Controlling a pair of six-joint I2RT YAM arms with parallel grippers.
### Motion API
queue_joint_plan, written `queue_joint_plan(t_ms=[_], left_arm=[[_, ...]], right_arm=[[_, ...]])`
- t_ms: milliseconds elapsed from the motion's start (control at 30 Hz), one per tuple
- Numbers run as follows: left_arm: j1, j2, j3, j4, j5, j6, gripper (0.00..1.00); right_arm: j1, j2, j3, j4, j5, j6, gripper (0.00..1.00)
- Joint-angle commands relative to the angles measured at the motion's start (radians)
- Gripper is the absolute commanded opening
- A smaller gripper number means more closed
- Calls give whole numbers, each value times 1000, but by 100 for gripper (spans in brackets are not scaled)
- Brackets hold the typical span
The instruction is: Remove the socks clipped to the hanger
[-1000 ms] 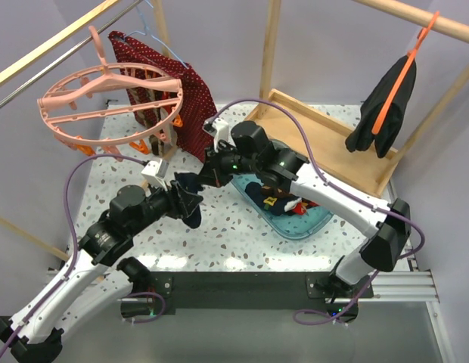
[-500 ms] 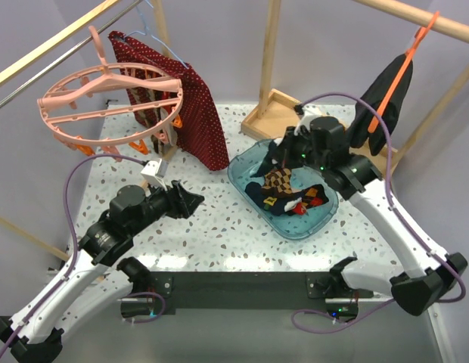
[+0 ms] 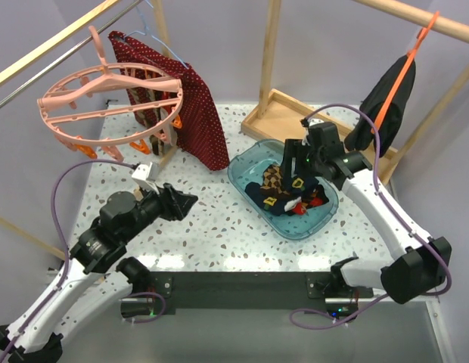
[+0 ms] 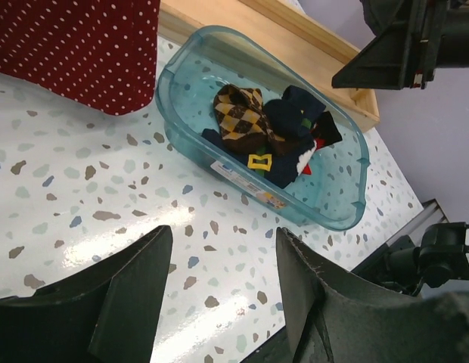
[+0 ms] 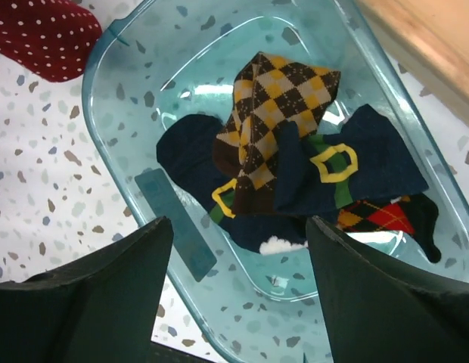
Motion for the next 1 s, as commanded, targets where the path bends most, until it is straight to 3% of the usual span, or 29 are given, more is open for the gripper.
queue_joint_plan(t_ms=[0,100,200,400,600,767,967], left_arm=[[1,-51,41,-20,-63,22,61],[1,-91,37,-34,-81,13,61],[1,-127,35,-51,-100,2,61],[1,-213,47,-80,-146,-5,60],[1,-296,108,-163,-249,10,60],[0,-336,138,-206,-316,21,60],[0,-361,164,-243,-338,30,60]], right_arm=[[9,21,82,28,-87,-44,80],[64,48,127,101,-124,-36,83],[194,120,182,190,-119,-32,84],[334,313,182,564,-220,68,82],[431,485,201,915,-116,41,81],[477,600,182,1129,-26,13,66],[518,801,349,1143,102,-25,58]])
